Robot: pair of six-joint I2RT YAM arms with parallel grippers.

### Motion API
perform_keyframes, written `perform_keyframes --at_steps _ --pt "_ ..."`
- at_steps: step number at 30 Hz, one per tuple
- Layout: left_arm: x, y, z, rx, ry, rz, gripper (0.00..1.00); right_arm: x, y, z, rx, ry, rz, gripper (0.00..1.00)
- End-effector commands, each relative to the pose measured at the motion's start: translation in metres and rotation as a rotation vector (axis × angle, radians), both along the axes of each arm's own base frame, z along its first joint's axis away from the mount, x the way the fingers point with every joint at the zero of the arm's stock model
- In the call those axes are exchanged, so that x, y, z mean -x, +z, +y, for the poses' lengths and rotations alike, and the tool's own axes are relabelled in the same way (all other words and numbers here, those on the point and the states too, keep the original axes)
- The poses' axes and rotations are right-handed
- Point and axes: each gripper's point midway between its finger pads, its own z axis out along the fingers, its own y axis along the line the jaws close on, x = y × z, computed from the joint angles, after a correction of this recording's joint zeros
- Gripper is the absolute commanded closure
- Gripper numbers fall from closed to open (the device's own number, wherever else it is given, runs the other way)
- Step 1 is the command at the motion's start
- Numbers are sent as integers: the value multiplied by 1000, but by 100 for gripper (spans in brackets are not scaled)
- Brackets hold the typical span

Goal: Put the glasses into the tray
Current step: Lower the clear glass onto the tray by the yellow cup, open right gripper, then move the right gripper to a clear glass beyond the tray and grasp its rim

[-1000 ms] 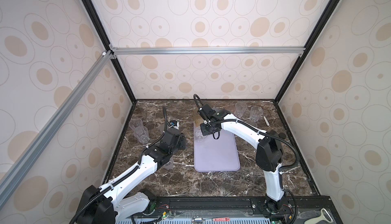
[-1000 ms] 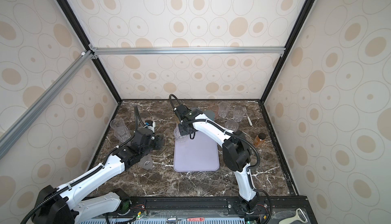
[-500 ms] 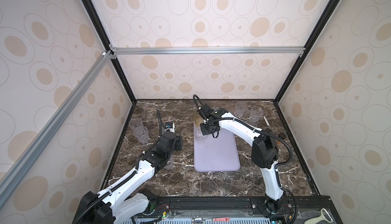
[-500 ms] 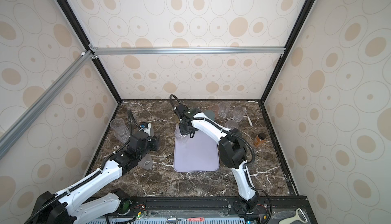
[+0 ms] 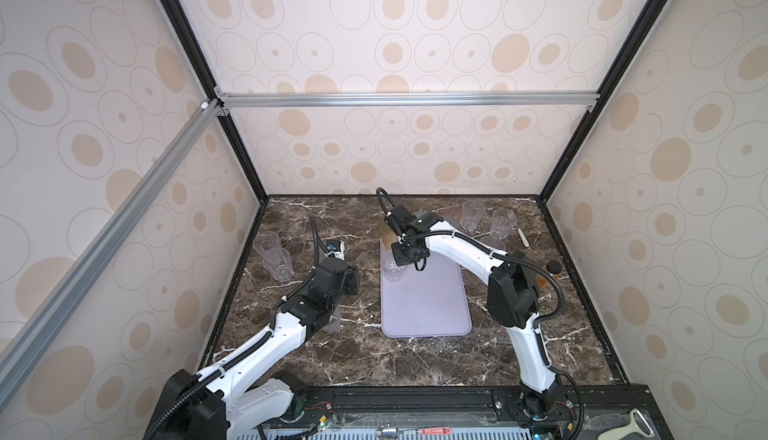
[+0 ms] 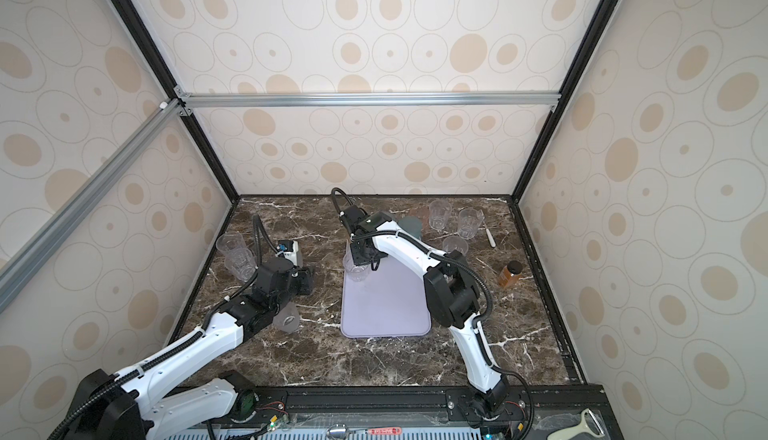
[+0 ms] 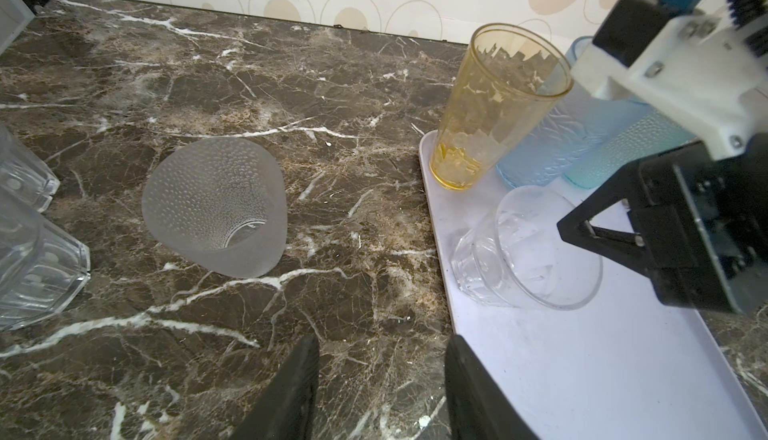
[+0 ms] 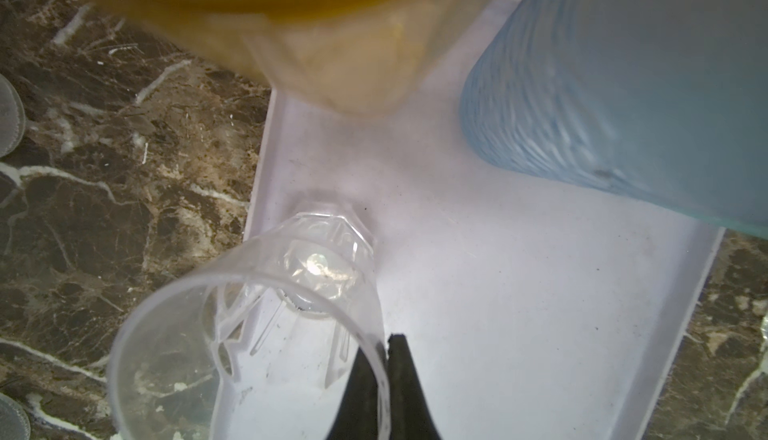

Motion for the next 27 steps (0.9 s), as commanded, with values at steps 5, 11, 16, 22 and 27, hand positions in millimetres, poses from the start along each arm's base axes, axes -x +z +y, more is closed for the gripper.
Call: perform_keyframes --at_steps 5,11,16,22,27 --pt "-4 3 -1 0 -8 -16 50 -4 5 -1 2 -10 -9 86" --pt "-4 4 -1 5 -6 -13 50 -1 16 1 -23 -7 -16 78" --pt "-5 15 5 -2 17 -38 50 4 47 3 -84 7 -37 71" --pt "-10 45 8 4 33 -135 41 10 96 -15 -194 11 -100 68" --pt "-18 74 -5 11 1 -226 42 3 116 -80 -196 -108 -169 67"
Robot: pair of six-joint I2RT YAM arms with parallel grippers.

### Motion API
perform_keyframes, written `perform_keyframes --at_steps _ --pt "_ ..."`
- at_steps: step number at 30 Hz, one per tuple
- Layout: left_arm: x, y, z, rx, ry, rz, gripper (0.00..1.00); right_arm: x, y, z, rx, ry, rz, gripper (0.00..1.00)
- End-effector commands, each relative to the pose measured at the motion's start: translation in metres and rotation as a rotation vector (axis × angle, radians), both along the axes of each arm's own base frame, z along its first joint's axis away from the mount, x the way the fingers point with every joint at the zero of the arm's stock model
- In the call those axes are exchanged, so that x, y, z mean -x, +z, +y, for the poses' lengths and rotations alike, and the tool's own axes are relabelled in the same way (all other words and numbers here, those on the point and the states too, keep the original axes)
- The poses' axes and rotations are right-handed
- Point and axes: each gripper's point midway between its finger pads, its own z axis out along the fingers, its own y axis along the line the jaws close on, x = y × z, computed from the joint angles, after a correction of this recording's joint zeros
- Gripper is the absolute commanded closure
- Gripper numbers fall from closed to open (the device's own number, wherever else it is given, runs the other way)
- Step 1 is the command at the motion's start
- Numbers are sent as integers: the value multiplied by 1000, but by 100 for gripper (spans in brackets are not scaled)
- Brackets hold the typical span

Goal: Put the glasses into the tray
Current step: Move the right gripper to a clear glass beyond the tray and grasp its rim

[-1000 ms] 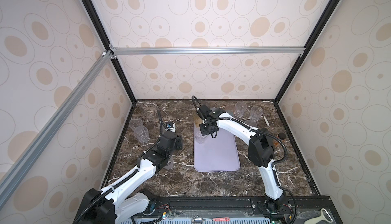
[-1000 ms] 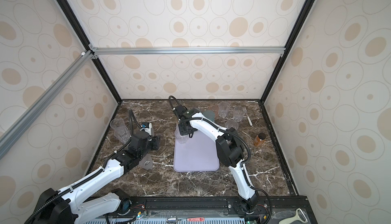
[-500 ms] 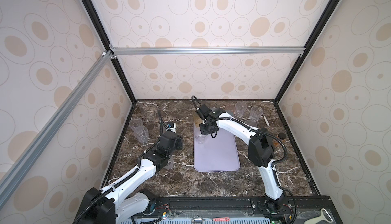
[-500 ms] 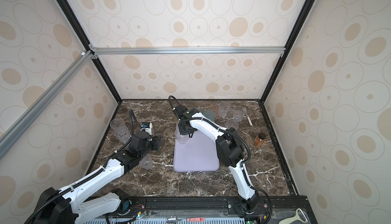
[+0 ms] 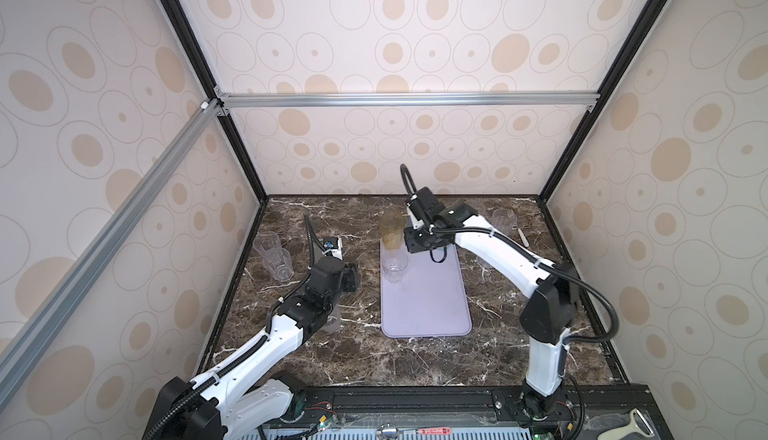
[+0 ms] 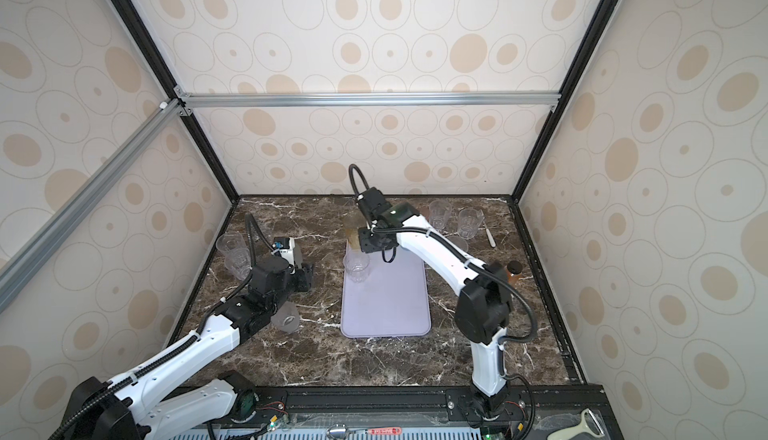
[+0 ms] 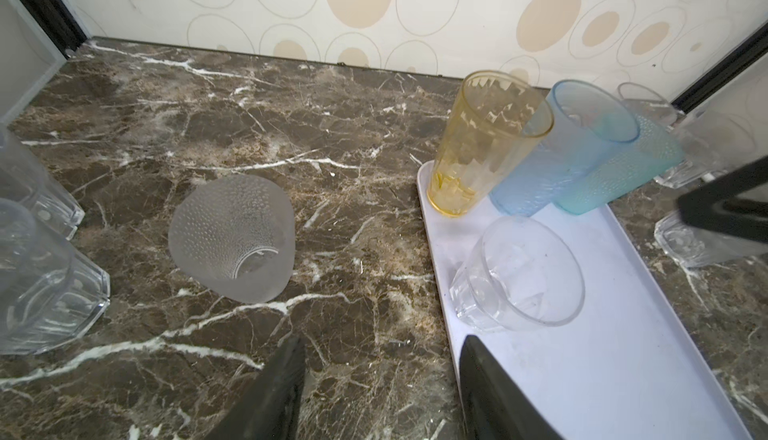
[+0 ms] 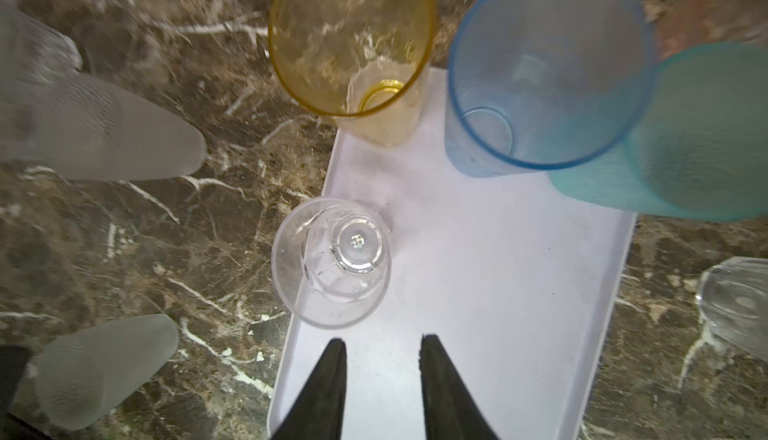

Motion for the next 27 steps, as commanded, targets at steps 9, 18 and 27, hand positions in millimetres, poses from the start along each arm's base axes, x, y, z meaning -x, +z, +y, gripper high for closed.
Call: perform_keyframes --at_steps 9,18,27 --pt "-4 69 -114 -194 -263 -283 42 -8 -9 -201 25 -504 -54 59" --pt "9 30 -234 -303 -539 -233 33 -7 -45 -275 -16 -728 4 56" --pt "12 -5 -260 -387 -614 -188 32 -20 -75 -281 -62 -730 91 58"
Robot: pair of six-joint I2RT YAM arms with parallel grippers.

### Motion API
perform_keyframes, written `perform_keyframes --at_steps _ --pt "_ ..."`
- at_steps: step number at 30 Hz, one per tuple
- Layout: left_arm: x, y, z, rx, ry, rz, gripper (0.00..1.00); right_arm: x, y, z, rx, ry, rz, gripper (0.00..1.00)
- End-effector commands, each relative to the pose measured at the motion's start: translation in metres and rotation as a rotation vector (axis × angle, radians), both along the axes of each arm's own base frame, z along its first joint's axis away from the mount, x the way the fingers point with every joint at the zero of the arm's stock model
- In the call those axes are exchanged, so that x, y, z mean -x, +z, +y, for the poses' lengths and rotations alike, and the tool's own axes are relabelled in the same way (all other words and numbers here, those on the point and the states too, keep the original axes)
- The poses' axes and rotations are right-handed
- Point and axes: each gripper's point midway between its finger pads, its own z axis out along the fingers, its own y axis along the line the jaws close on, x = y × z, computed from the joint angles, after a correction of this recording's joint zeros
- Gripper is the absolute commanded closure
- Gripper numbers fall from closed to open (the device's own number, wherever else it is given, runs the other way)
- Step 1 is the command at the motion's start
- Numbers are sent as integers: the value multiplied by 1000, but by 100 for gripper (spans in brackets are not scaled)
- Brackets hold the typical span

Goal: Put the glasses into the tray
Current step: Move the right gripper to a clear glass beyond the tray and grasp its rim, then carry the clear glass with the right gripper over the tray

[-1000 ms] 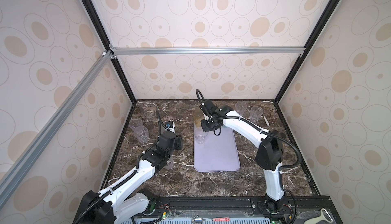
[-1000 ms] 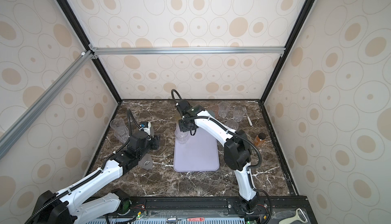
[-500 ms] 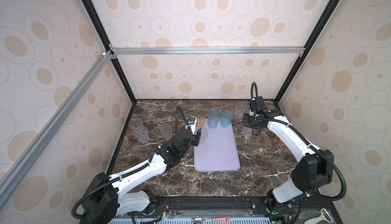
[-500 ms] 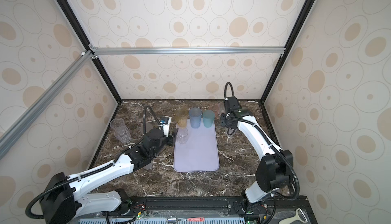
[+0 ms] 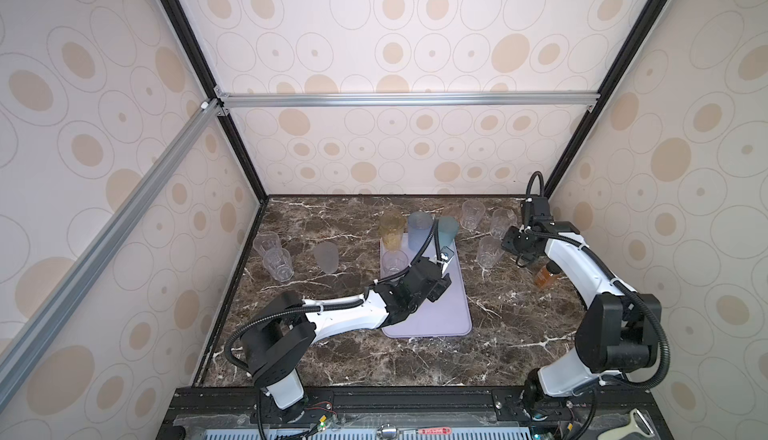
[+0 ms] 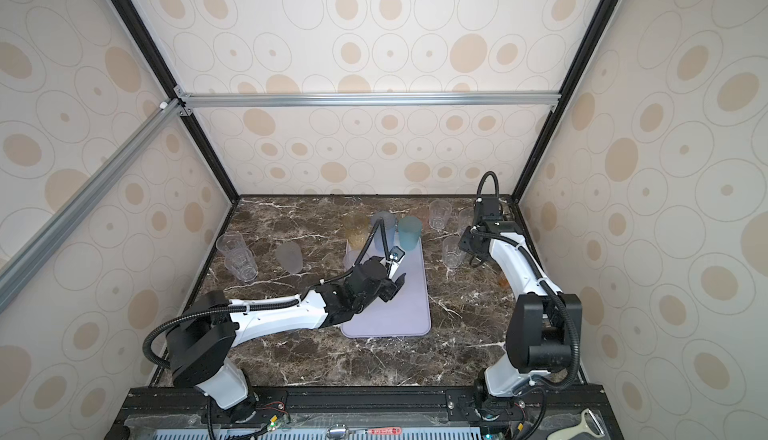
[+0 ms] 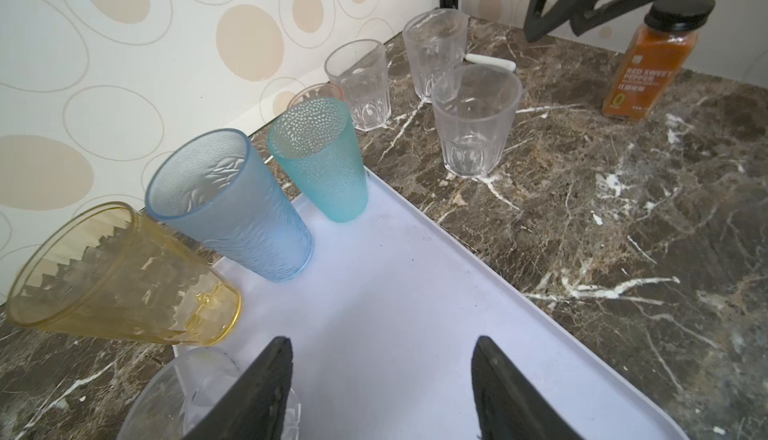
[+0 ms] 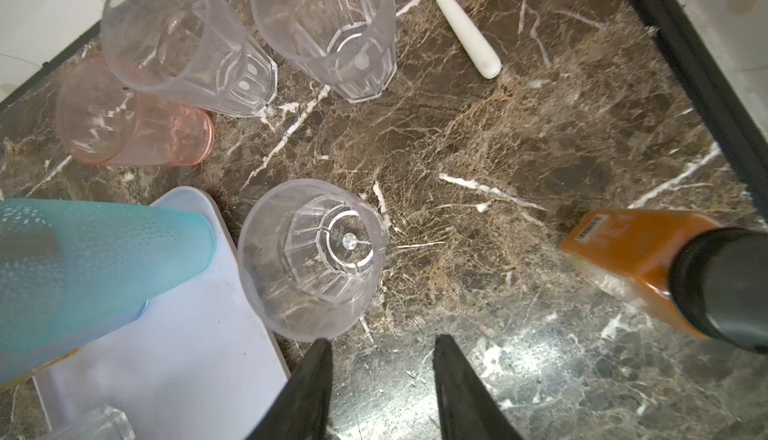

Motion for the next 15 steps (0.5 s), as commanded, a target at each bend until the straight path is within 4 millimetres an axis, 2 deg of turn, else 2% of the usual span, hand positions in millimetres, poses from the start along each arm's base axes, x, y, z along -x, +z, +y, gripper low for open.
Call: perform_keyframes --at_steps 1,11,15 --pt "-1 11 -7 -16 -29 -35 32 -8 -9 4 -45 1 11 58" --pt "0 -1 -5 -39 -25 -17 32 -26 -40 7 -76 7 72 61" --pt "-1 0 -2 -52 -17 -32 32 -28 -53 9 -84 14 100 68"
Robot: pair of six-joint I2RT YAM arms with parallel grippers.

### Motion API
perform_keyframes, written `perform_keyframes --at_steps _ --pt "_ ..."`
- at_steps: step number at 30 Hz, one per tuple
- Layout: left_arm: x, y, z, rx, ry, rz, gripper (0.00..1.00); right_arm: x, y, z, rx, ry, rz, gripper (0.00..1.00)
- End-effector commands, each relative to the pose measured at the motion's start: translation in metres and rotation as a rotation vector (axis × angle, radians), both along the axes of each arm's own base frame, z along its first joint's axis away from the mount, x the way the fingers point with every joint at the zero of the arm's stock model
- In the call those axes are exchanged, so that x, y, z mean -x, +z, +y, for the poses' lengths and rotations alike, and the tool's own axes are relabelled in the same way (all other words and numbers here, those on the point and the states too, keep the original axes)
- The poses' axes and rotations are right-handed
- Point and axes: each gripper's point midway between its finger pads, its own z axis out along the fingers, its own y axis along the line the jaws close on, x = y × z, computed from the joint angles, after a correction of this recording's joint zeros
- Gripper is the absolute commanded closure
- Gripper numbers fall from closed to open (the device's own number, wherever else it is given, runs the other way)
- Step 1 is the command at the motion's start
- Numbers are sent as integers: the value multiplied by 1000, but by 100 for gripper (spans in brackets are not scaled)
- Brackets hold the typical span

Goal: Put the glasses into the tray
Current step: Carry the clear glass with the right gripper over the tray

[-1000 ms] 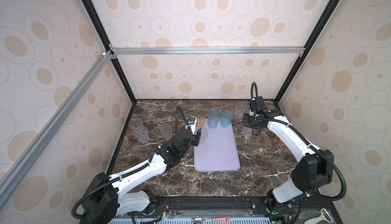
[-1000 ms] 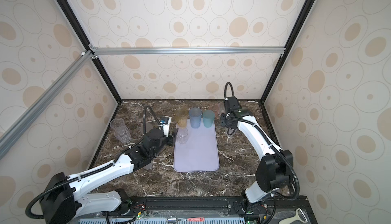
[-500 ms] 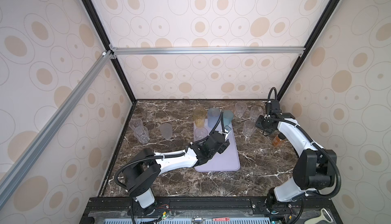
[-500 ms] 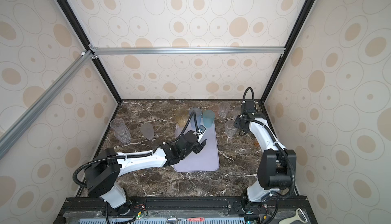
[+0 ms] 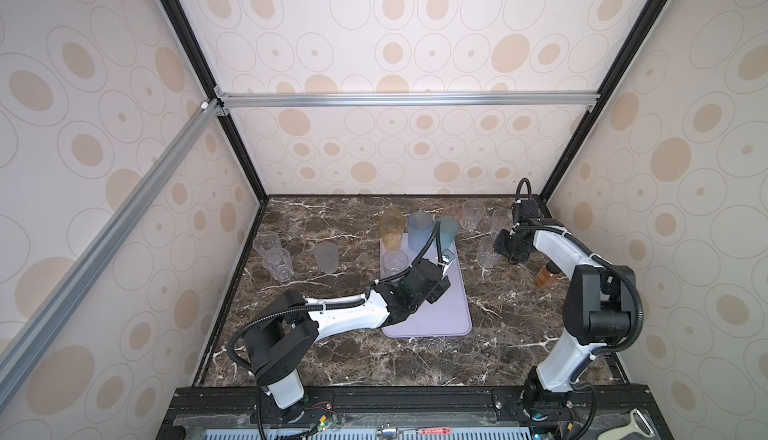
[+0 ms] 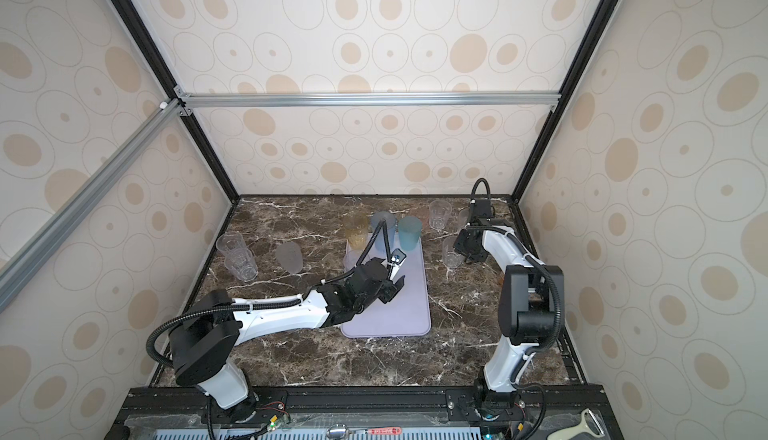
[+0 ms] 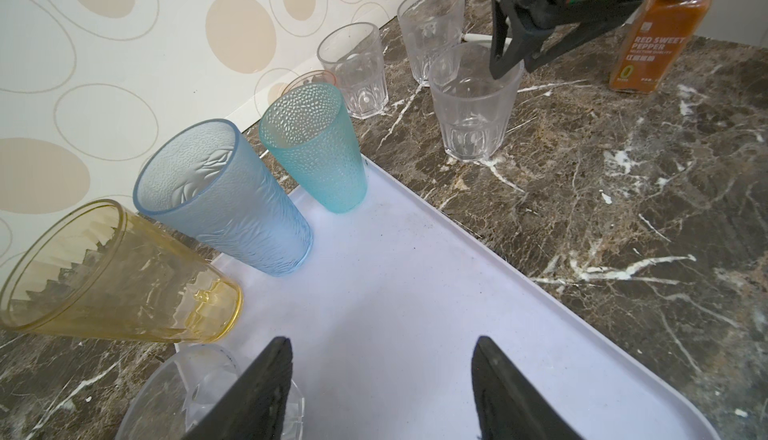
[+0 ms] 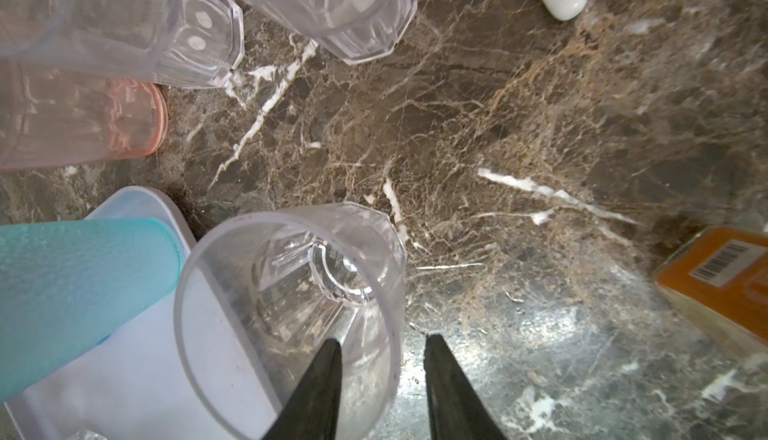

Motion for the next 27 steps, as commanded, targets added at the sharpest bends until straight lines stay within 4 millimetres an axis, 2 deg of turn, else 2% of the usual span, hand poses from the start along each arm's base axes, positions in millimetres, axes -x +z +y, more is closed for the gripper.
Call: perform_keyframes --at_steps 1,9,13,16,21,27 --pt "-2 6 -1 -21 -4 -30 32 -5 -4 -1 -10 -4 8 70" --pt "-4 15 6 -25 19 -64 31 2 2 -3 16 14 13 88" --pt "-6 26 15 -29 55 -90 31 12 14 -3 39 36 8 93" --pt "-10 39 29 -27 102 -126 30 24 31 -1 83 65 3 94" --pt "-23 61 73 36 219 -154 28 50 56 18 172 180 15 95" --pt "-43 70 142 114 378 -142 28 74 67 58 234 321 50 96"
